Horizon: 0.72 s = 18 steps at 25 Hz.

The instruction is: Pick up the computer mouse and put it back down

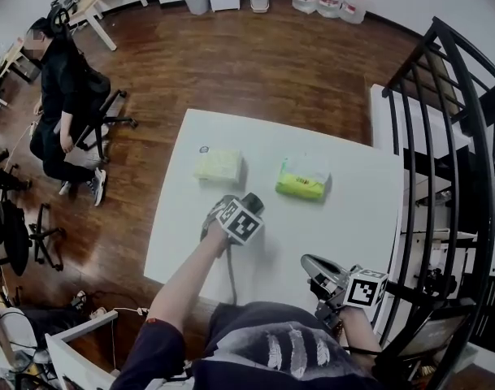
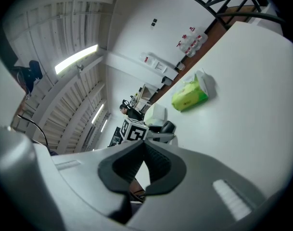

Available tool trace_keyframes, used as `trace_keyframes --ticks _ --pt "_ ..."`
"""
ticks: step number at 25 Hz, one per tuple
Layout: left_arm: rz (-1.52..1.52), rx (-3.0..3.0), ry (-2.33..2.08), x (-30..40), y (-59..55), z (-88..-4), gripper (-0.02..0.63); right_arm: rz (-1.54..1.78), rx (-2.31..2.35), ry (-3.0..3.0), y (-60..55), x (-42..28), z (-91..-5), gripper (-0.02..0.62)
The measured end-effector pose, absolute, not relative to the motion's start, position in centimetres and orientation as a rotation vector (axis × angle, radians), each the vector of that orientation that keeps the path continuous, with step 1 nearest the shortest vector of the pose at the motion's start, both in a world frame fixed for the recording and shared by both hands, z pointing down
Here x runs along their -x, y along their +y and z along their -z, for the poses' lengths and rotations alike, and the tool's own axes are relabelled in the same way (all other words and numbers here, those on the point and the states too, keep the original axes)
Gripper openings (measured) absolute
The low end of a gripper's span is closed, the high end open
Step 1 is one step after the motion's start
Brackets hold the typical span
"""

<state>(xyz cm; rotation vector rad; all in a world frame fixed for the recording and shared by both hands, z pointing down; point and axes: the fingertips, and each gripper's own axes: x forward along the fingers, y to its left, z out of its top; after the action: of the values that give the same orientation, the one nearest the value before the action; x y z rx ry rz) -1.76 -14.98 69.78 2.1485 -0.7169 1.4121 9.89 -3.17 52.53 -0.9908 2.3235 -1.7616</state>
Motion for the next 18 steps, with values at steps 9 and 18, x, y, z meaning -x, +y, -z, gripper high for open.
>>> trace_keyframes --ticks 9,18 --pt "-1.427 -2.17 -0.689 2.09 -14.93 -69.6 0.319 1.763 0.984 2.326 -2.81 -9.19 -52.42 0.003" --pt "-1.419 -2.15 -0.671 2.55 -14.12 -69.24 0.304 1.73 1.016 2.32 -2.21 -9.61 -51.64 0.003"
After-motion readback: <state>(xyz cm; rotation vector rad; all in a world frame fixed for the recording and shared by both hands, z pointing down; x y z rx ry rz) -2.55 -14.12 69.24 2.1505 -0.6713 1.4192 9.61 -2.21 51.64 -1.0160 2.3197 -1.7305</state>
